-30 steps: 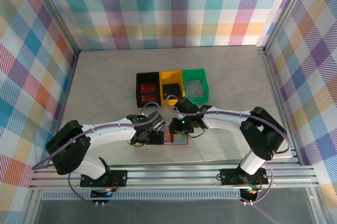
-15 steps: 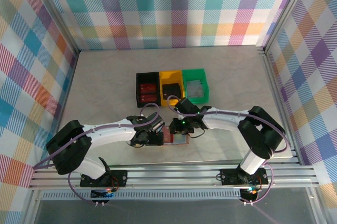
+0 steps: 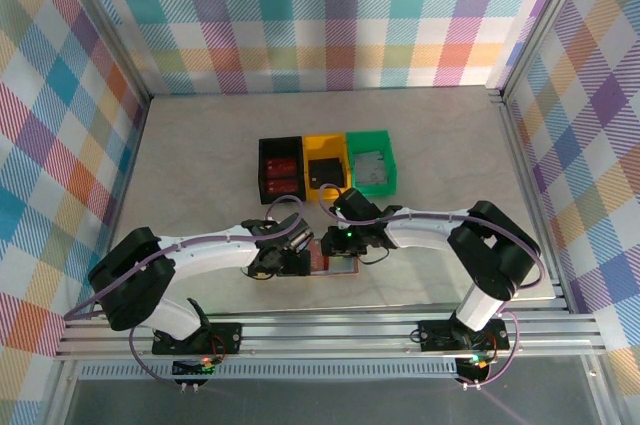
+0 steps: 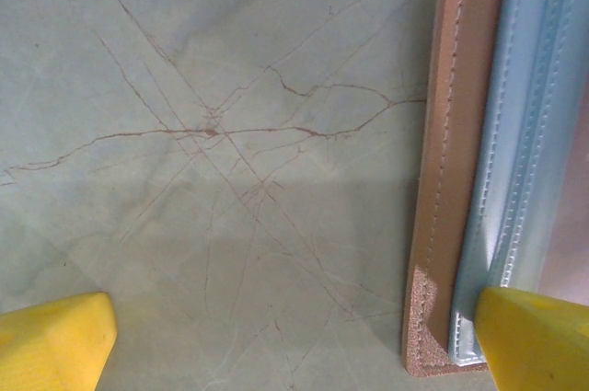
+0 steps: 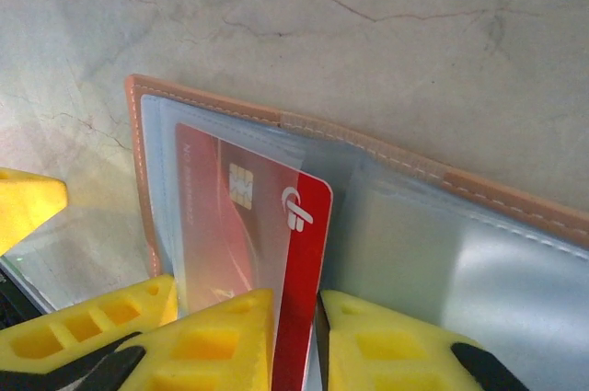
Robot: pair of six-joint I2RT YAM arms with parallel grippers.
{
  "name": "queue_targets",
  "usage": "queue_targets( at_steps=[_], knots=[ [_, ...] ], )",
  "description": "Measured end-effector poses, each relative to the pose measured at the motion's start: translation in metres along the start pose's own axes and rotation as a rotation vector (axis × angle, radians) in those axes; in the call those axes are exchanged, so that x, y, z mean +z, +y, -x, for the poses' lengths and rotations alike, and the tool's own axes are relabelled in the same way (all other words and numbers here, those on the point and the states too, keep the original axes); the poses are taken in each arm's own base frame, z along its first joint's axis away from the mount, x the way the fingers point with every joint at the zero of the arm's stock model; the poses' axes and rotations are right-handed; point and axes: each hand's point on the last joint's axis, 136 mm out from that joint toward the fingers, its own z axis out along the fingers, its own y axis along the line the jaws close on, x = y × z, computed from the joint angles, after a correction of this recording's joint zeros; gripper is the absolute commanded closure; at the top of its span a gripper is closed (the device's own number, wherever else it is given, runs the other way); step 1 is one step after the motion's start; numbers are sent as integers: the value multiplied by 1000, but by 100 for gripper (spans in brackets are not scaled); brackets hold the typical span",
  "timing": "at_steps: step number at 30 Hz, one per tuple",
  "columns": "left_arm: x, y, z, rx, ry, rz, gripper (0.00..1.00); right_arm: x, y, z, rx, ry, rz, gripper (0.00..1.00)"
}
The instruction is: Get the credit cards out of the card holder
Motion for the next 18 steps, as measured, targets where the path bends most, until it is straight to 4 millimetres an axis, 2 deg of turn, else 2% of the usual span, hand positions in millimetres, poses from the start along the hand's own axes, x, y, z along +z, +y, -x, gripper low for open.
queue_targets(
  at_steps=[18],
  knots=[
    [0,0,0,1,2,3,0,2,-2,-1,-7,-14,12,93]
  ],
)
